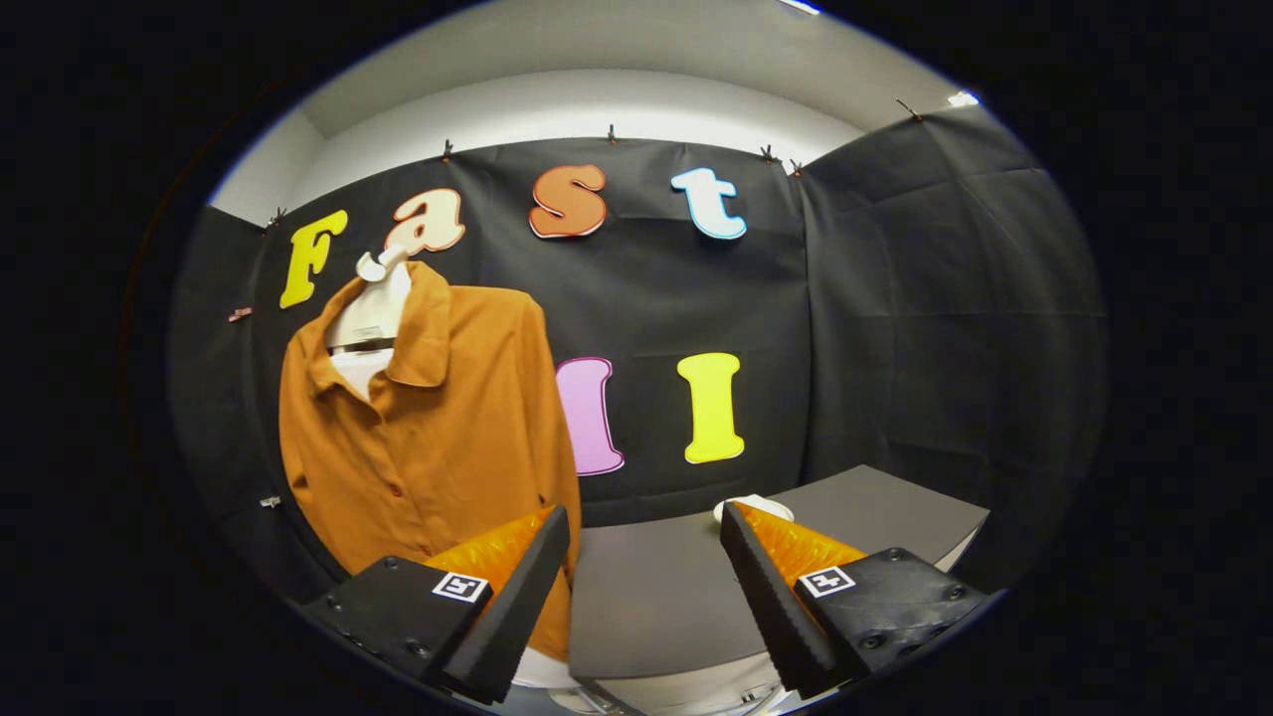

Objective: Iron the clothes twice with a garment steamer, once on the left side and once on the right side.

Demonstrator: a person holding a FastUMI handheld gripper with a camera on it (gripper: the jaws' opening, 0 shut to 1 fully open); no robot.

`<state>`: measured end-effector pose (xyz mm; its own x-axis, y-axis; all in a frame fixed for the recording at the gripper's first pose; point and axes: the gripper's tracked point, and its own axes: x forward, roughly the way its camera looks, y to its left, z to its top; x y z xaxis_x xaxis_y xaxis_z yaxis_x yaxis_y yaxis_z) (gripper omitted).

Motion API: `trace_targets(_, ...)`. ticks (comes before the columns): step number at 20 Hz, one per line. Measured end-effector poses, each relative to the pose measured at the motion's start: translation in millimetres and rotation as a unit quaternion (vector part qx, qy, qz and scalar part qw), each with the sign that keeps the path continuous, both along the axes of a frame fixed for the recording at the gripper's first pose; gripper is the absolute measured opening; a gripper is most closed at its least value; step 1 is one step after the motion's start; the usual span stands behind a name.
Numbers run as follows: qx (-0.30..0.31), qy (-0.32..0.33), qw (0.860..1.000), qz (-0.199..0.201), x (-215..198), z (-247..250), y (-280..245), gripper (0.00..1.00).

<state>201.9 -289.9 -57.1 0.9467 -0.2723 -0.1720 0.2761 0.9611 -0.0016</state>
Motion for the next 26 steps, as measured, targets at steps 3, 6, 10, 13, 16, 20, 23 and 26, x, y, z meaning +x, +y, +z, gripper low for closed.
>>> trace_targets(3,0.012,0.023,1.000,-0.014,19.6,-16.5,-41.5,0.98)
trace_targets(6,0.023,0.046,0.998,-0.025,33.6,-35.1,-76.3,0.97)
trace_targets(10,0.048,0.096,0.994,-0.037,51.6,-68.4,-110.0,0.98)
trace_targets(13,0.070,0.138,0.987,-0.049,57.2,-93.6,-132.8,0.97)
trace_targets(16,0.084,0.175,0.979,-0.057,63.0,-113.9,-143.0,0.97)
trace_targets(20,0.095,0.231,0.966,-0.072,60.0,-139.0,-156.8,0.96)
trace_targets(23,0.102,0.262,0.956,-0.083,62.0,-152.1,-164.7,0.95)
trace_targets(26,0.106,0.287,0.947,-0.094,64.3,-158.6,-168.1,0.94)
